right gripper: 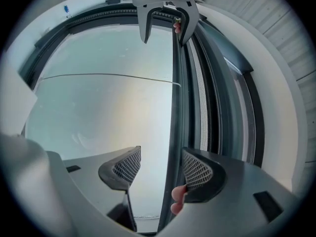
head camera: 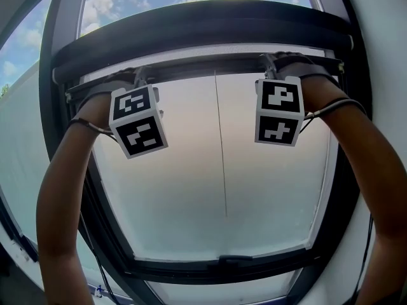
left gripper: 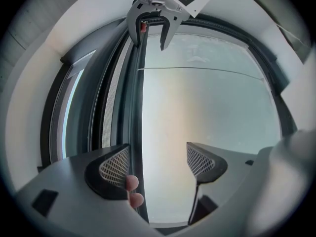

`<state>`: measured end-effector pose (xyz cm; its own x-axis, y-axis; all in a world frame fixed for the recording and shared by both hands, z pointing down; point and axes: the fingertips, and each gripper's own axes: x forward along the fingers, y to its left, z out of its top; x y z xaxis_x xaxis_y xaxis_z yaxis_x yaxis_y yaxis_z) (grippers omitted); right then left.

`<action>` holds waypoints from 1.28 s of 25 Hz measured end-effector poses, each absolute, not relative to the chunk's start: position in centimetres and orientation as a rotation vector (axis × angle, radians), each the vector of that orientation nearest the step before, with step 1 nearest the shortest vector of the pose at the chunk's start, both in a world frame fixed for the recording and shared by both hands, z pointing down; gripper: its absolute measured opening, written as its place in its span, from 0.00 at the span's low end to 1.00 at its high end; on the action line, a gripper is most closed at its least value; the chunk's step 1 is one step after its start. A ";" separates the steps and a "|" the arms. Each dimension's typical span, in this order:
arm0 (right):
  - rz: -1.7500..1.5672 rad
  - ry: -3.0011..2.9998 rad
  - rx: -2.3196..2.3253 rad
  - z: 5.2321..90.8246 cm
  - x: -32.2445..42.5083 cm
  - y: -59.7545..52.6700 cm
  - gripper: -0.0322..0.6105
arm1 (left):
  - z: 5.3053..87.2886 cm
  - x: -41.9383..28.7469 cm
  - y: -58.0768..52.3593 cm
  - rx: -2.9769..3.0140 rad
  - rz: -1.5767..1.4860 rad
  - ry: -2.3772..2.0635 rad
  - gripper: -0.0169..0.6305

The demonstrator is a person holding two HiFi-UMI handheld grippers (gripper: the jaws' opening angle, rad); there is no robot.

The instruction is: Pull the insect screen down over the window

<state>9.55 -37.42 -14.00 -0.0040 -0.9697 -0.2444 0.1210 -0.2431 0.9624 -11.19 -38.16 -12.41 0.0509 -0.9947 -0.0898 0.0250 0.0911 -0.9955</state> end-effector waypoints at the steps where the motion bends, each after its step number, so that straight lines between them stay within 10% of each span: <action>1: -1.434 -0.992 1.292 -13.7 9.5 -37.4 0.43 | -12.0 -11.2 -38.1 -1.158 -1.125 1.187 0.59; 32: -1.317 -1.041 1.072 -0.2 10.0 -36.6 0.43 | 1.7 -11.2 -36.6 -1.357 -1.356 0.994 0.56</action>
